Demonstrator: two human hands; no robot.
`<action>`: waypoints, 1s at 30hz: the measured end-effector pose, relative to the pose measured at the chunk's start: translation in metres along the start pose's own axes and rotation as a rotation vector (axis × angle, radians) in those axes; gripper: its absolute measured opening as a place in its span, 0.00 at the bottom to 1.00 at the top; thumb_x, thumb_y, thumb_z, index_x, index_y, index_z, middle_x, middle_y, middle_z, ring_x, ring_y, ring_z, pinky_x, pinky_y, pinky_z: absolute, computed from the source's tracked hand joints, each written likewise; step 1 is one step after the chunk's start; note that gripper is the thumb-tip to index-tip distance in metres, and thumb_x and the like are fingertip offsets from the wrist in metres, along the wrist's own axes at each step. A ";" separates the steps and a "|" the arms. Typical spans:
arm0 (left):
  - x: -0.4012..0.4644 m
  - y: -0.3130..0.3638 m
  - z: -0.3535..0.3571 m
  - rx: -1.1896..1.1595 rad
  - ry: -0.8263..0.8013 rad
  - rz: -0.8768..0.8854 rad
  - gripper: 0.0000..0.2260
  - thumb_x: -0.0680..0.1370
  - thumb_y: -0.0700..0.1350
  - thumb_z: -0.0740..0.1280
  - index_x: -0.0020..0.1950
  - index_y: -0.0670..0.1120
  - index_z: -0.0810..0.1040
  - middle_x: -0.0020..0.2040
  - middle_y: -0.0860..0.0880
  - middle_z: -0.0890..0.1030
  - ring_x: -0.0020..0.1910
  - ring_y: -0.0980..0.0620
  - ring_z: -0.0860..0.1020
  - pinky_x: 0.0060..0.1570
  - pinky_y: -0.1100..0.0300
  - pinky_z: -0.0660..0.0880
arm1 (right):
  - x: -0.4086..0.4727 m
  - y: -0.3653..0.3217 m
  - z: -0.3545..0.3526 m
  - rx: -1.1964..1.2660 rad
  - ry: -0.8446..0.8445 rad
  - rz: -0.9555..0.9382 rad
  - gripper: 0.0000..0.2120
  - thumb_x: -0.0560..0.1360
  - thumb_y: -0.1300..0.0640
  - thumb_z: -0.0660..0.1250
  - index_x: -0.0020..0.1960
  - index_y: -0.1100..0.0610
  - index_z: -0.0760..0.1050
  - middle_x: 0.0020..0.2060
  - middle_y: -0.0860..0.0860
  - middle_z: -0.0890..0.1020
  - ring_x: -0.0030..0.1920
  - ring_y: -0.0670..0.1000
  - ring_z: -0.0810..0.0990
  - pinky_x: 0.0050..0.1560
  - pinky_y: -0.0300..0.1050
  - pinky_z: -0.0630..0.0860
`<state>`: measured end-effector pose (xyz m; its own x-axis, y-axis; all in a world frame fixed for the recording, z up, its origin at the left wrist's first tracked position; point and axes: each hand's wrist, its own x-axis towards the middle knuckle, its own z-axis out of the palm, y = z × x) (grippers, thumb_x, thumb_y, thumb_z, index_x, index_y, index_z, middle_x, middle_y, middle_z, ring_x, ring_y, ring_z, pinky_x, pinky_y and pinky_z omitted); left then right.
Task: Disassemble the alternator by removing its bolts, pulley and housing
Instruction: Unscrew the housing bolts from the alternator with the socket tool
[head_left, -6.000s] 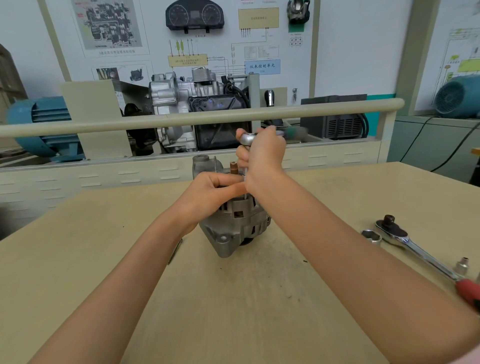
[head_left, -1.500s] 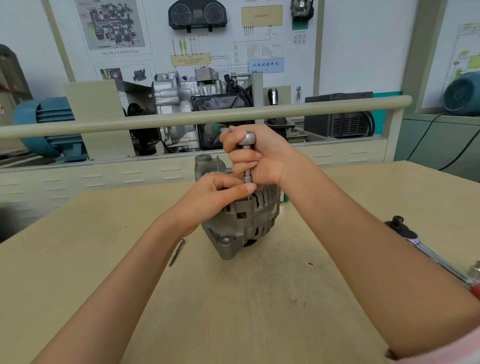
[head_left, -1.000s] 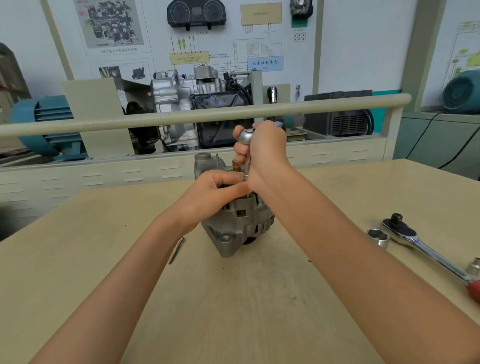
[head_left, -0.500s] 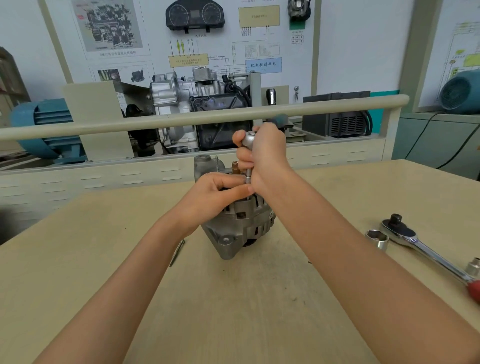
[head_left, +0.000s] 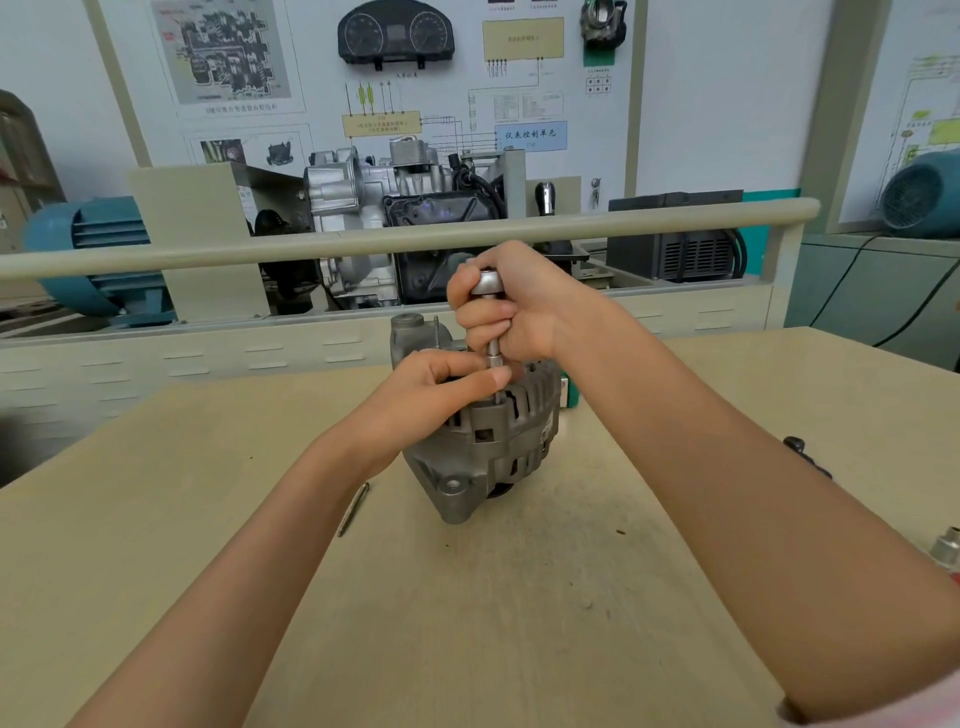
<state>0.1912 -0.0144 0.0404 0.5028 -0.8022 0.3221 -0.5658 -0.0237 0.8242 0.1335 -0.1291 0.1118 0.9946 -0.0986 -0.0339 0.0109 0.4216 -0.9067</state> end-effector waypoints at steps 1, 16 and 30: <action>0.000 0.000 0.000 -0.008 -0.005 0.000 0.08 0.78 0.49 0.66 0.51 0.51 0.84 0.50 0.49 0.85 0.52 0.53 0.81 0.55 0.64 0.75 | 0.000 0.001 -0.003 -0.006 -0.056 0.023 0.15 0.79 0.60 0.49 0.35 0.55 0.63 0.20 0.45 0.70 0.15 0.42 0.56 0.19 0.33 0.50; 0.000 0.001 0.000 0.005 0.028 0.032 0.09 0.74 0.50 0.69 0.45 0.47 0.86 0.45 0.45 0.85 0.45 0.51 0.82 0.50 0.58 0.77 | -0.001 0.014 0.014 0.077 0.352 -0.240 0.15 0.80 0.60 0.46 0.37 0.58 0.66 0.26 0.48 0.71 0.14 0.43 0.56 0.19 0.33 0.52; -0.001 0.003 0.001 -0.025 0.020 0.065 0.06 0.75 0.47 0.69 0.43 0.55 0.86 0.45 0.56 0.85 0.46 0.60 0.82 0.46 0.71 0.76 | -0.003 0.015 0.002 0.296 0.257 -0.231 0.13 0.80 0.60 0.47 0.38 0.55 0.63 0.21 0.46 0.74 0.14 0.43 0.57 0.17 0.32 0.54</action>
<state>0.1882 -0.0146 0.0417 0.4786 -0.7896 0.3841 -0.5813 0.0430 0.8126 0.1304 -0.1206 0.0987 0.9049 -0.4253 0.0177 0.2957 0.5981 -0.7449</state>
